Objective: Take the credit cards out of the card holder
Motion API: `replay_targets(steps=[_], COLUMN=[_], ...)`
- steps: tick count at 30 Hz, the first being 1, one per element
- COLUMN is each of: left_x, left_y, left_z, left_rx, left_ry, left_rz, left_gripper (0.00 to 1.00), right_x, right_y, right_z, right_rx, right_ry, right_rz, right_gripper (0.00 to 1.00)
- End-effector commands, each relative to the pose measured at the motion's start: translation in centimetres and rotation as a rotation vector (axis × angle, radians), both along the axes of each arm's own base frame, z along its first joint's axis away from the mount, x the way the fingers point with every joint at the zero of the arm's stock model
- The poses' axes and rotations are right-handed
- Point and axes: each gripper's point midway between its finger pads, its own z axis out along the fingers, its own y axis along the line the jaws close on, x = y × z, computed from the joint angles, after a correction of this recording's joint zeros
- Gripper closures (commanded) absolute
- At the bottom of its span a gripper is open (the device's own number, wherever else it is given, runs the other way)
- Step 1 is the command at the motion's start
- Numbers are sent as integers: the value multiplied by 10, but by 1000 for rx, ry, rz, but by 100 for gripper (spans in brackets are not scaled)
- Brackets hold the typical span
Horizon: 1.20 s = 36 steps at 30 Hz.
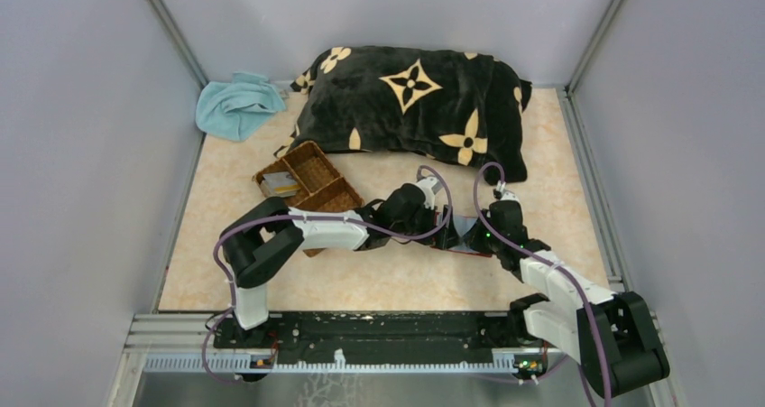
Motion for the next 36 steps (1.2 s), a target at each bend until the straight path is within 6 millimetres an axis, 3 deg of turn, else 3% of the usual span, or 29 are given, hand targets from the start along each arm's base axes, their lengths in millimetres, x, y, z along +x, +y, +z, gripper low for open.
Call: replay_targets(steps=[1, 17, 36], left_x=[0, -6, 3], left_y=[0, -12, 3], left_z=[-1, -10, 11], left_rx=[-17, -20, -22], left_ry=[0, 45, -18], left_rz=[-2, -28, 9], left_gripper=[6, 5, 5], right_x=[0, -2, -2], right_y=[-1, -1, -1], right_z=[-2, -5, -5], right_rx=[-9, -4, -7], right_ry=[-10, -6, -8], right_rz=[4, 1, 4], right_gripper=[100, 100, 100])
